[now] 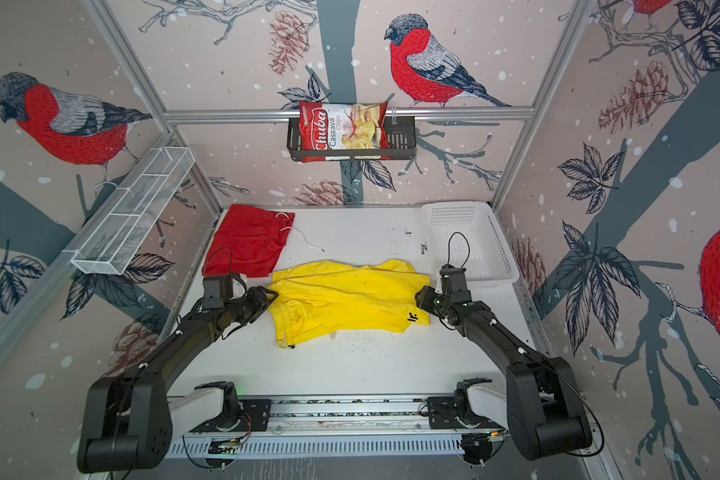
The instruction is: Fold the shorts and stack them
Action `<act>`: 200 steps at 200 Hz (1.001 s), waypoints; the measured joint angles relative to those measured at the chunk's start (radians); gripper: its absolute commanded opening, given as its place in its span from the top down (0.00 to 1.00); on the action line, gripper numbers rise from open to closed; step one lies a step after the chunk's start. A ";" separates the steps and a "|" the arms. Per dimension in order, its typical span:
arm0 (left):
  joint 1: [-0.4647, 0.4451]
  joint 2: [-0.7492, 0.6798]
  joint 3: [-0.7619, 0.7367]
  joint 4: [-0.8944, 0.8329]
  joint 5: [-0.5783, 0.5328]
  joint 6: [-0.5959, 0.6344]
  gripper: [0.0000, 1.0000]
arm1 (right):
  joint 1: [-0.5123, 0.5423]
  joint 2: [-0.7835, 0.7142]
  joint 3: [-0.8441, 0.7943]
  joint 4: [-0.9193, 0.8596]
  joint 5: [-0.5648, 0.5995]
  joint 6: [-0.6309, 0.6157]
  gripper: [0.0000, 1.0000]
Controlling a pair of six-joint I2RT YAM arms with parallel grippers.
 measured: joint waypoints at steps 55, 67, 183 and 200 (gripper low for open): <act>-0.006 -0.031 0.007 0.002 0.056 0.002 0.35 | 0.012 0.005 -0.011 -0.023 -0.030 0.010 0.95; -0.012 -0.015 0.007 -0.001 0.069 0.003 0.36 | 0.013 0.008 -0.008 -0.023 -0.032 0.016 0.98; -0.019 0.064 0.195 -0.010 0.065 0.004 1.00 | 0.000 0.066 0.172 -0.076 -0.040 0.009 0.99; -0.019 0.047 0.289 -0.014 0.077 0.002 1.00 | -0.037 0.027 0.255 -0.117 -0.031 -0.003 0.99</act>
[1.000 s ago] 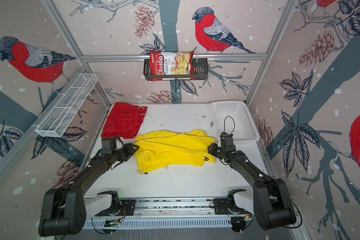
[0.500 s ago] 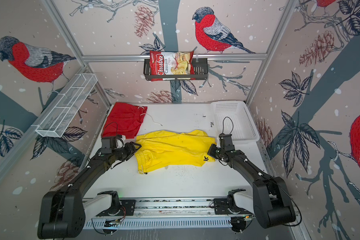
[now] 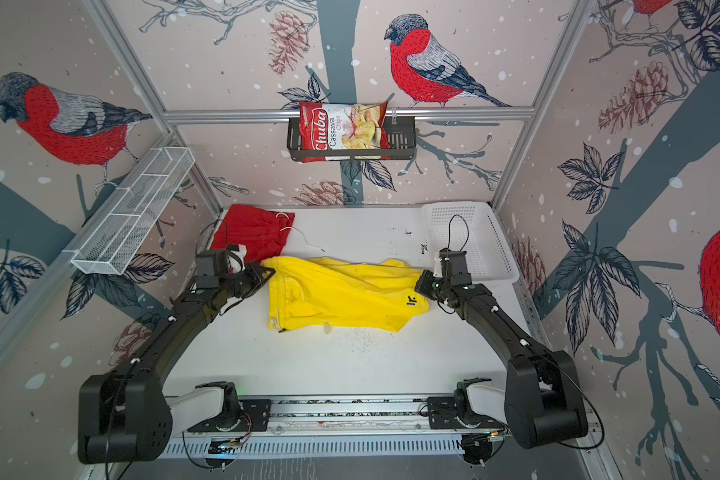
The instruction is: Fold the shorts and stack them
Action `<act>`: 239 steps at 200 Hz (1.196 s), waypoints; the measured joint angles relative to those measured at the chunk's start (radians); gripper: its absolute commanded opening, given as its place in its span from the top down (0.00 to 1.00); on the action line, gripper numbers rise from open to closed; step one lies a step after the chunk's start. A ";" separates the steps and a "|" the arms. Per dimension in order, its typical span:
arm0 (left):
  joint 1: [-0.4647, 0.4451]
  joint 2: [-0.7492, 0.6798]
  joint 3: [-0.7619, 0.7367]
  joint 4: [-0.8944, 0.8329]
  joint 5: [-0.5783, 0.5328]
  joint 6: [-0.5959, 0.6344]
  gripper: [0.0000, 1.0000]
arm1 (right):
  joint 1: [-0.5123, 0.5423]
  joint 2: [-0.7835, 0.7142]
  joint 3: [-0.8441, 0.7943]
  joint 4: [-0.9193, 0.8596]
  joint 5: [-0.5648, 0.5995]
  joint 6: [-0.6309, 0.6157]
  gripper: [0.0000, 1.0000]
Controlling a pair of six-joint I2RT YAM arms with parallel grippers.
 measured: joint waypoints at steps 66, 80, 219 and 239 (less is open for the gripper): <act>0.002 -0.089 0.326 -0.012 0.118 -0.027 1.00 | -0.204 -0.189 0.301 -0.072 -0.025 -0.043 0.99; 0.004 -0.097 0.375 -0.017 0.148 -0.043 1.00 | -0.237 -0.225 0.352 -0.076 -0.050 -0.043 0.99; -0.077 -0.222 0.323 0.154 0.171 -0.180 1.00 | -0.274 -0.201 0.641 -0.025 0.058 0.002 0.99; -0.077 -0.129 0.227 0.184 0.164 -0.183 1.00 | -0.266 -0.134 0.542 -0.006 0.032 0.033 1.00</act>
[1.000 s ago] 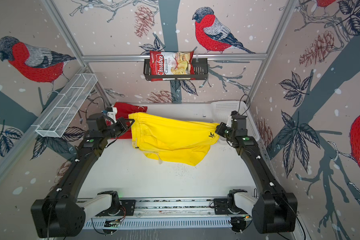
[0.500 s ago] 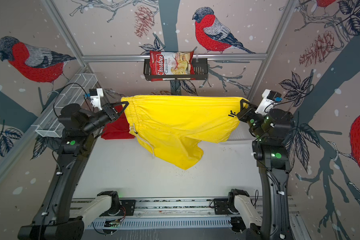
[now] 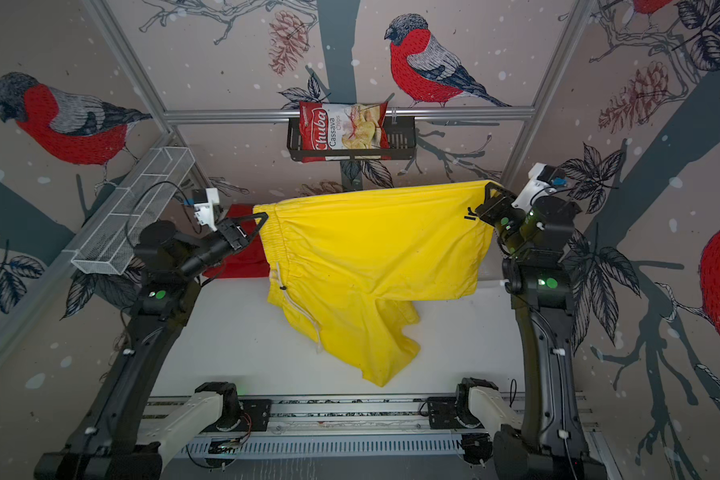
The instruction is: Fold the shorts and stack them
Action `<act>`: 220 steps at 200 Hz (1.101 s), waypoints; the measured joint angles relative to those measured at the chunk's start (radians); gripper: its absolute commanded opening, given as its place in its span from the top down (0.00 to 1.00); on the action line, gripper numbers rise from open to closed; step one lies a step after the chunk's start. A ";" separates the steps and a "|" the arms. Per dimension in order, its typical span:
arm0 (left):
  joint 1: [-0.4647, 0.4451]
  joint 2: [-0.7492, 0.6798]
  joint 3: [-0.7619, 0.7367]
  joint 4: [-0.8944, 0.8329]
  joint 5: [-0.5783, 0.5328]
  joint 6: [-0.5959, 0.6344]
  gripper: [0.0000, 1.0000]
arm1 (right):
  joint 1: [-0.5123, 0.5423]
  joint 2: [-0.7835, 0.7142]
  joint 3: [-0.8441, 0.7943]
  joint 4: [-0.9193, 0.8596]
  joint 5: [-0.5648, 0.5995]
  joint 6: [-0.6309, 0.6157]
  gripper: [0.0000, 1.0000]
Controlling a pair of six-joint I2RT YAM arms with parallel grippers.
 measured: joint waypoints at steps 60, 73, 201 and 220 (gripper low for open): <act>0.027 0.298 -0.116 0.172 -0.099 -0.025 1.00 | 0.200 0.302 -0.131 0.100 0.183 -0.054 1.00; 0.030 0.367 -0.116 0.214 -0.129 -0.035 1.00 | 0.209 0.399 -0.114 0.112 0.201 -0.061 1.00; -0.008 0.823 0.056 0.422 -0.221 -0.042 1.00 | 0.216 0.875 0.161 0.168 0.270 -0.164 0.98; -0.012 0.834 0.066 0.422 -0.228 -0.041 1.00 | 0.217 0.906 0.200 0.163 0.280 -0.183 0.95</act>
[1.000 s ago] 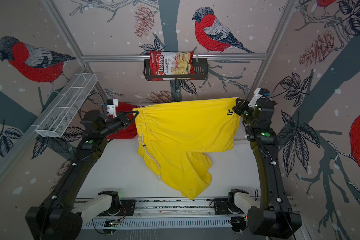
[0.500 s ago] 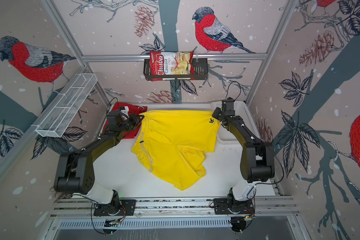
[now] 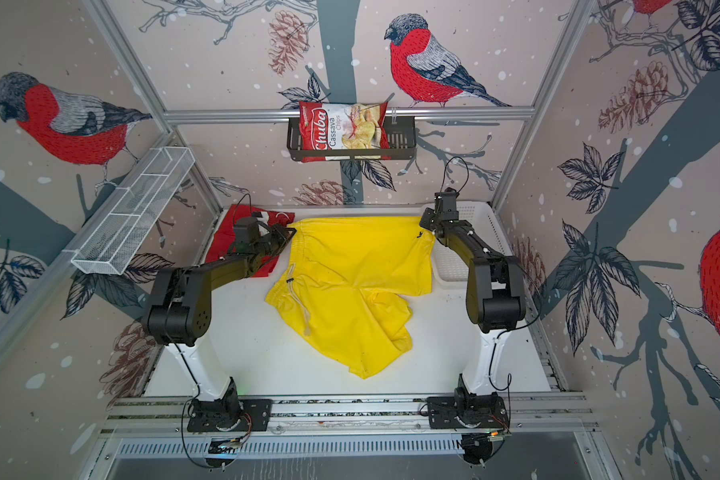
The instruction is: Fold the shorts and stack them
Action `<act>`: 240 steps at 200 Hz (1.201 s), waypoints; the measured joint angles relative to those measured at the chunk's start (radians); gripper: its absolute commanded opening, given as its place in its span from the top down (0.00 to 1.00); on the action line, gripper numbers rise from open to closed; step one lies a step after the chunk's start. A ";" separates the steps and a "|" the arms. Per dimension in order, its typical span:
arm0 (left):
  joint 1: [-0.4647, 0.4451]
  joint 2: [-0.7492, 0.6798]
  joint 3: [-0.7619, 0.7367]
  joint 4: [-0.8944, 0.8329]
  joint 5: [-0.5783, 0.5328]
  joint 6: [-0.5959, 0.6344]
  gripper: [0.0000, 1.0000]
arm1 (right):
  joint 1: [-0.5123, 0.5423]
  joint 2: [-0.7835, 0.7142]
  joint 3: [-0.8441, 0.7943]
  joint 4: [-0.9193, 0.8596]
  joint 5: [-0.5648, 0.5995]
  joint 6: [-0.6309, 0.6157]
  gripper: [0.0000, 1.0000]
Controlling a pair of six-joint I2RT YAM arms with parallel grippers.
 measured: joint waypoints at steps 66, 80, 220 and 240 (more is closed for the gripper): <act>0.000 0.002 0.058 -0.056 -0.098 0.043 1.00 | 0.037 0.155 0.264 -0.054 0.018 -0.060 0.92; 0.000 0.003 0.066 -0.069 -0.112 0.043 0.98 | 0.050 0.184 0.307 -0.063 0.023 -0.080 0.76; -0.048 -0.109 0.075 -0.157 -0.225 0.096 0.50 | 0.089 -0.008 0.126 -0.134 0.094 -0.103 0.30; -0.071 -0.109 0.048 -0.161 -0.202 0.100 0.53 | 0.092 -0.115 -0.035 -0.138 0.108 -0.076 0.33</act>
